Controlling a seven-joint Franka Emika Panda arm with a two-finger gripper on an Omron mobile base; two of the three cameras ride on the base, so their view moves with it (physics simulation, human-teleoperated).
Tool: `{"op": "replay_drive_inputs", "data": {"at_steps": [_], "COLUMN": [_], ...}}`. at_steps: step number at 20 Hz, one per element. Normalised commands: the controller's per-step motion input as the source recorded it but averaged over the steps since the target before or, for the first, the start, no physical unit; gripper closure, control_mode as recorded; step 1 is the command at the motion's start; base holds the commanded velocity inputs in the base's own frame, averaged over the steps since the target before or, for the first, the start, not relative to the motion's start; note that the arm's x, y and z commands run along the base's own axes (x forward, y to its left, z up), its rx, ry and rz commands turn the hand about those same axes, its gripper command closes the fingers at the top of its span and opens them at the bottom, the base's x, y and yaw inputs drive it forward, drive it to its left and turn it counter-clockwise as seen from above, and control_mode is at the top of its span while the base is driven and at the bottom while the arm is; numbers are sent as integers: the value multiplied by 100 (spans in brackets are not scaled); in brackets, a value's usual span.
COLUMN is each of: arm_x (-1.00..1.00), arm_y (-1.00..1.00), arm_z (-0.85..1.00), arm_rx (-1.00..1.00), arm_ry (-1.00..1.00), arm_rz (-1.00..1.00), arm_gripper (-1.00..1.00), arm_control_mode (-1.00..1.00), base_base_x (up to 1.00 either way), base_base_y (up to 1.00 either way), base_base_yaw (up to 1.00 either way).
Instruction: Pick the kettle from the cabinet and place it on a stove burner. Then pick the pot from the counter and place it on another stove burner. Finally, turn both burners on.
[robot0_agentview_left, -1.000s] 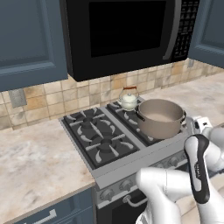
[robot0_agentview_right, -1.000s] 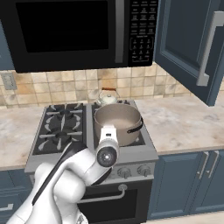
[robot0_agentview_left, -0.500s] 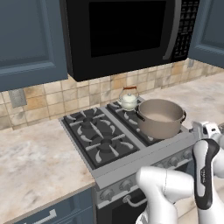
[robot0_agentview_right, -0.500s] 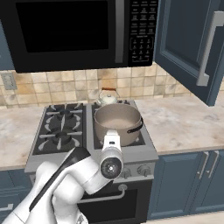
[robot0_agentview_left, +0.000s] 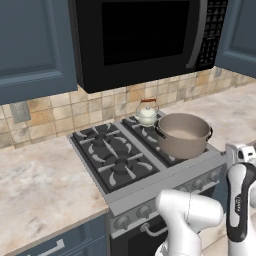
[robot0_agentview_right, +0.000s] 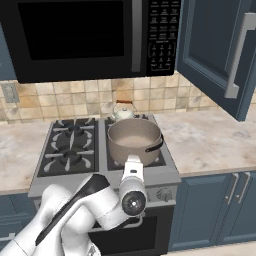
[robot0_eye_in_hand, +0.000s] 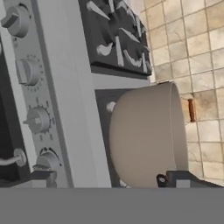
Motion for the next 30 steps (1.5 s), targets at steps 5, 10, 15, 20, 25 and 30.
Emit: {"op": "replay_drive_inputs", "data": {"at_steps": [5, 10, 15, 20, 25, 30], "arm_x": [-3, -12, -5, 0, -2, -3], "arm_y": [-9, -10, -1, 0, 0, 0], "arm_z": [-21, -12, -14, -14, -16, -19], "arm_rx": [15, 10, 13, 15, 13, 10], "arm_ry": [0, 1, 0, 0, 1, 6], "arm_rz": [-2, 0, -2, -4, -3, -2], "arm_gripper": [-100, -100, -100, -100, -100, -100], "arm_control_mode": [-100, -100, -100, -100, -100, -100], "base_base_x": [0, 0, 0, 0, 0, 0], "base_base_y": [0, 0, 0, 0, 0, 0], "base_base_yaw": [0, 0, 0, 0, 0, 0]}}
